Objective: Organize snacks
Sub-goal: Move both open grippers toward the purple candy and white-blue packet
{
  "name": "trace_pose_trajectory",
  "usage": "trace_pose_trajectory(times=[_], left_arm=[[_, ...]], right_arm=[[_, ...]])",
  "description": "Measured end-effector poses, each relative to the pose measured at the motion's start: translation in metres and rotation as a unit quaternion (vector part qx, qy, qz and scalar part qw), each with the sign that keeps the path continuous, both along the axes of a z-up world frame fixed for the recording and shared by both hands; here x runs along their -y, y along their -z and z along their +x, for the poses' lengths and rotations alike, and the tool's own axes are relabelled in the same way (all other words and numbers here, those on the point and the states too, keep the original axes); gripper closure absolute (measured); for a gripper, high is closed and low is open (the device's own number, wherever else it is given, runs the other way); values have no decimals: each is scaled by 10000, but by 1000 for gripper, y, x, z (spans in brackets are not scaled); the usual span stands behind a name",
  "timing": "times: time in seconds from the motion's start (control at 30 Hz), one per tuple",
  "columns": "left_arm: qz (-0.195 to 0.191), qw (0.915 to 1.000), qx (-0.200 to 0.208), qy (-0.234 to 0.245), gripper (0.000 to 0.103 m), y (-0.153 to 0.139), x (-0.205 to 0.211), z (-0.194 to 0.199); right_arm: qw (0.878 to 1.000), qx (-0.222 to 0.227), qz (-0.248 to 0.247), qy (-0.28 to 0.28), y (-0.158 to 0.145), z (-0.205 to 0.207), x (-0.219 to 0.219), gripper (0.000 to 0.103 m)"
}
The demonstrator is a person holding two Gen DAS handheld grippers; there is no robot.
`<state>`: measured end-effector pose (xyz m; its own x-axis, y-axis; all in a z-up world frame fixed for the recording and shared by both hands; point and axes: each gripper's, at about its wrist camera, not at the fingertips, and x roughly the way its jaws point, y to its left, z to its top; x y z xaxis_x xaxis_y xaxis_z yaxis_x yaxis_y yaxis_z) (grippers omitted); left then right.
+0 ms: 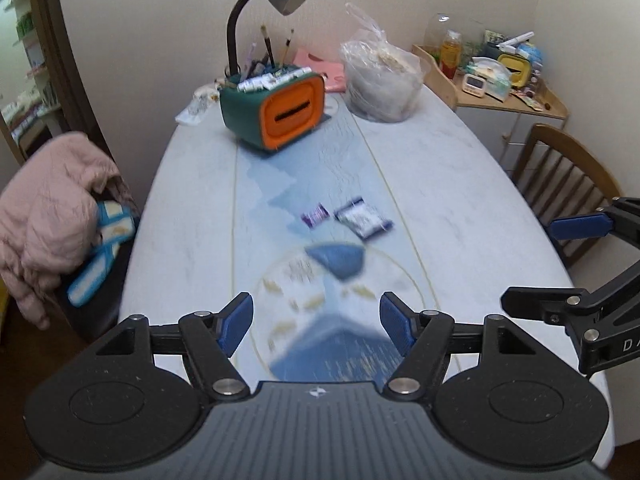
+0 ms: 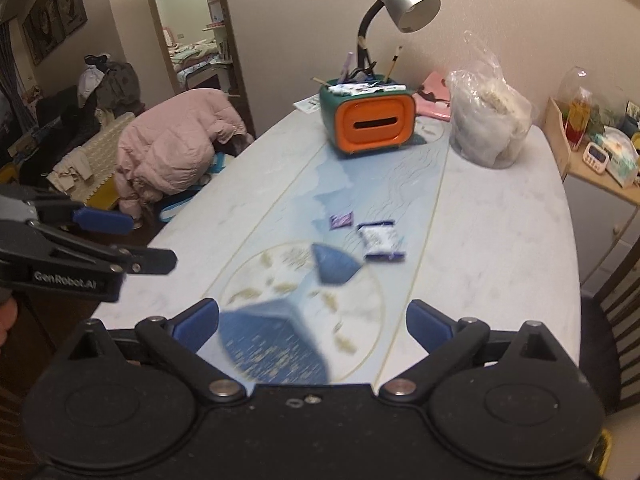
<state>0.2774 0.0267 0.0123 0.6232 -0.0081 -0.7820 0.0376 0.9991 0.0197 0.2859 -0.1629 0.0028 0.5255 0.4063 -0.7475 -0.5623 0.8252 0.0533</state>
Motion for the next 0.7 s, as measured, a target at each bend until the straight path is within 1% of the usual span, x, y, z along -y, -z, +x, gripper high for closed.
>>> trace_pose_trajectory(times=[0.13, 0.33, 0.47, 0.53, 0.6, 0.7], left_arm=[[94, 9999, -23, 89, 34, 10, 2, 45], [107, 9991, -256, 309, 34, 38, 3, 109], [155, 9982, -378, 443, 34, 60, 2, 144], [144, 9981, -437, 410, 34, 71, -1, 160], [108, 9977, -522, 416, 34, 83, -4, 175], [177, 9969, -596, 476, 34, 100, -5, 192]], right_arm=[[9999, -21, -103, 6, 13, 43, 1, 3], [9994, -203, -258, -132, 44, 100, -7, 3], [9985, -323, -330, -277, 67, 130, -13, 4], [9981, -390, -358, -329, 79, 143, -16, 4], [9976, -441, -386, -379, 91, 154, -19, 5], [9968, -449, -471, -464, 107, 169, -23, 7]])
